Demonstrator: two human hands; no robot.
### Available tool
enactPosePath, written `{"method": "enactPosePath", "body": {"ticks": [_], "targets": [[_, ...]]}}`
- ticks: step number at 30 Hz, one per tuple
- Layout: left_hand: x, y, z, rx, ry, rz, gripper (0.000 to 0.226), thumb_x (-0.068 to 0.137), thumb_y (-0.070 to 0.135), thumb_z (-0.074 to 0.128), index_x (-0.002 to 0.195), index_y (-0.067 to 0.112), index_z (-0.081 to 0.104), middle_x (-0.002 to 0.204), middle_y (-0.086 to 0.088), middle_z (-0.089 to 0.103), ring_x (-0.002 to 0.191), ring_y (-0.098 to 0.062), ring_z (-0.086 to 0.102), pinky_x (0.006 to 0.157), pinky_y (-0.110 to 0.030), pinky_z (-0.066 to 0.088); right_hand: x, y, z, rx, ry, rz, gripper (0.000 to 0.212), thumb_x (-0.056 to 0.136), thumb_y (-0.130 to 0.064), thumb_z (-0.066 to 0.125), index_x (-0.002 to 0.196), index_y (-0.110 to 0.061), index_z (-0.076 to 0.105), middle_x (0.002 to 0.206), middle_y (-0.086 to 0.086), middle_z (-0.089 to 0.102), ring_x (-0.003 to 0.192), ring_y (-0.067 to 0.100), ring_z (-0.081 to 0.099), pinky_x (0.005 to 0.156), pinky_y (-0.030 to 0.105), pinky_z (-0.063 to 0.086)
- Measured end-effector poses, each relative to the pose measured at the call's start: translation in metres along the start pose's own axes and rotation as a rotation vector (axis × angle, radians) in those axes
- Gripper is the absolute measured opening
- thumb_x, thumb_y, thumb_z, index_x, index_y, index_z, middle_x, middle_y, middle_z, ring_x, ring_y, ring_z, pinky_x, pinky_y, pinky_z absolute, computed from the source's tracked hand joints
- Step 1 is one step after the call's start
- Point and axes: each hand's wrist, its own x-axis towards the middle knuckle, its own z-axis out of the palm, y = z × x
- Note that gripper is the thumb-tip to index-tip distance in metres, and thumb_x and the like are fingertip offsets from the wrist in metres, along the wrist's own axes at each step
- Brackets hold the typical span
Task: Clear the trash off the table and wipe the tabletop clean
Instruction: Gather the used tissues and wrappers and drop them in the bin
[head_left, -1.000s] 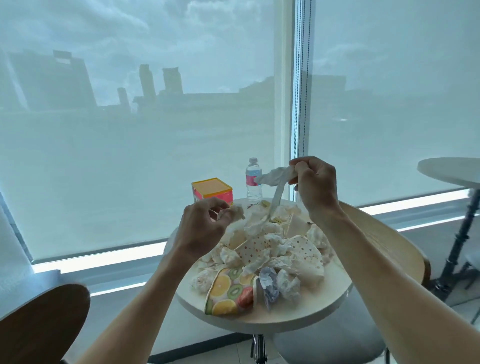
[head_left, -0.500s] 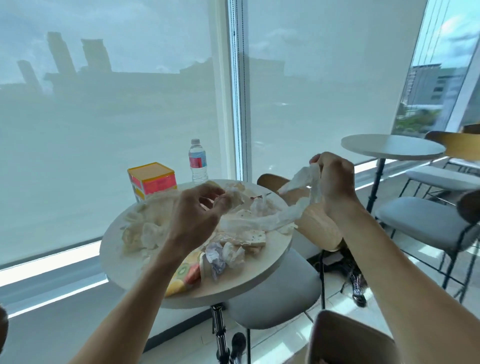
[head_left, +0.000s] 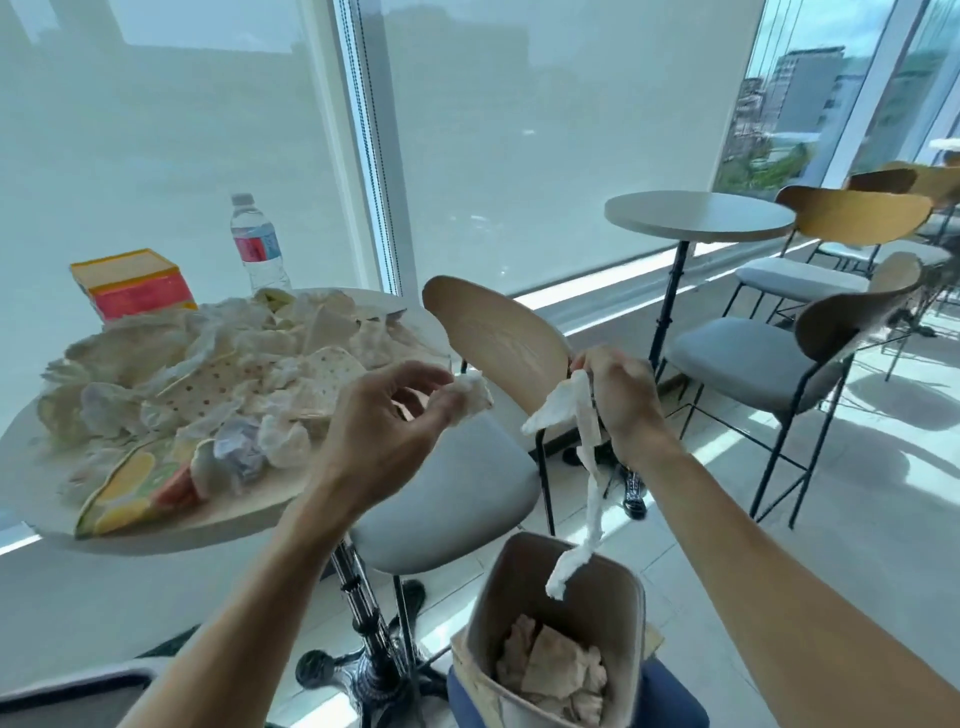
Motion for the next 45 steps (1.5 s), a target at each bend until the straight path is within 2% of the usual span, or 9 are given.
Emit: {"method": "enactPosePath", "body": {"ticks": [4,8,13,16,22,27,30,36,45], "targets": [[-0.026,0.001,0.043,0.054,-0.069,-0.051,0.008,0.085,0.03,0.073,0.091,0.025,0.074,0.078,0.015,0.07,0.059,-0.001,0.056,0.053,-0.014,0.044,0.002,0.056,-0.02,-0.087,-0.114,0.037,0.031,0.081,-0.024,0.048,0.077,0.004,0.063,0.062,0.007,0.052,0.06,0.017,0.048,0.057,0.03,0.039],[-0.046,-0.007,0.076,0.095,-0.076,-0.168,0.011,0.085,0.033,0.073,0.09,0.023,0.075,0.081,0.013,0.071,0.06,-0.001,0.058,0.053,-0.013,0.044,-0.006,0.102,-0.034,-0.308,-0.328,0.083,0.024,0.089,-0.016,0.051,0.073,-0.008,0.069,0.066,-0.002,0.063,0.068,0.015,0.057,0.067,0.033,0.045],[-0.073,-0.019,0.103,0.145,-0.119,-0.272,0.012,0.086,0.03,0.072,0.092,0.02,0.073,0.082,0.009,0.071,0.06,0.005,0.06,0.051,-0.008,0.043,-0.019,0.136,-0.047,-0.566,-0.665,0.143,0.023,0.088,-0.014,0.054,0.078,-0.026,0.072,0.083,-0.008,0.068,0.083,0.011,0.062,0.068,0.023,0.045],[-0.094,-0.029,0.117,0.183,-0.162,-0.34,0.012,0.085,0.033,0.072,0.089,0.023,0.074,0.079,0.01,0.07,0.063,0.003,0.062,0.056,-0.01,0.045,-0.019,0.14,-0.052,-0.538,-0.697,0.148,0.025,0.09,-0.015,0.05,0.094,-0.027,0.071,0.085,-0.008,0.064,0.084,0.012,0.059,0.074,0.025,0.046],[-0.124,-0.048,0.145,0.308,-0.262,-0.467,0.018,0.083,0.044,0.067,0.09,0.028,0.073,0.08,0.012,0.07,0.07,-0.002,0.063,0.072,-0.032,0.057,-0.013,0.111,-0.048,-0.435,-0.706,0.075,0.02,0.096,-0.016,0.054,0.102,-0.026,0.071,0.101,-0.004,0.069,0.1,0.01,0.062,0.084,0.023,0.046],[-0.126,-0.046,0.135,0.336,-0.338,-0.449,0.044,0.085,0.051,0.064,0.123,0.03,0.065,0.111,0.008,0.07,0.091,-0.01,0.066,0.088,-0.029,0.053,-0.014,0.075,-0.038,-0.384,-0.708,-0.034,0.018,0.099,-0.021,0.054,0.108,-0.026,0.068,0.106,0.001,0.067,0.104,0.018,0.062,0.076,0.02,0.046],[-0.112,-0.036,0.102,0.369,-0.256,-0.401,0.043,0.084,0.053,0.064,0.122,0.032,0.065,0.111,0.012,0.07,0.086,-0.009,0.067,0.085,-0.032,0.055,-0.017,0.052,-0.025,-0.339,-0.699,-0.072,0.016,0.099,-0.021,0.055,0.106,-0.026,0.069,0.108,0.007,0.068,0.105,0.021,0.062,0.075,0.017,0.044],[-0.082,-0.007,0.007,0.41,-0.019,-0.287,0.029,0.086,0.039,0.068,0.114,0.029,0.069,0.095,0.013,0.068,0.074,-0.003,0.062,0.075,-0.035,0.057,-0.028,0.009,0.023,-0.274,-0.734,-0.189,0.014,0.097,-0.016,0.058,0.102,-0.021,0.07,0.104,0.017,0.067,0.084,0.025,0.059,0.07,0.024,0.045],[-0.075,-0.026,-0.108,0.591,0.27,-0.266,0.027,0.085,0.031,0.071,0.109,0.02,0.07,0.098,0.0,0.071,0.082,-0.012,0.062,0.074,-0.032,0.056,-0.058,-0.028,0.116,-0.21,-0.755,-0.361,0.013,0.094,-0.015,0.061,0.102,-0.021,0.07,0.09,-0.004,0.067,0.085,0.007,0.062,0.073,0.016,0.048]]}}
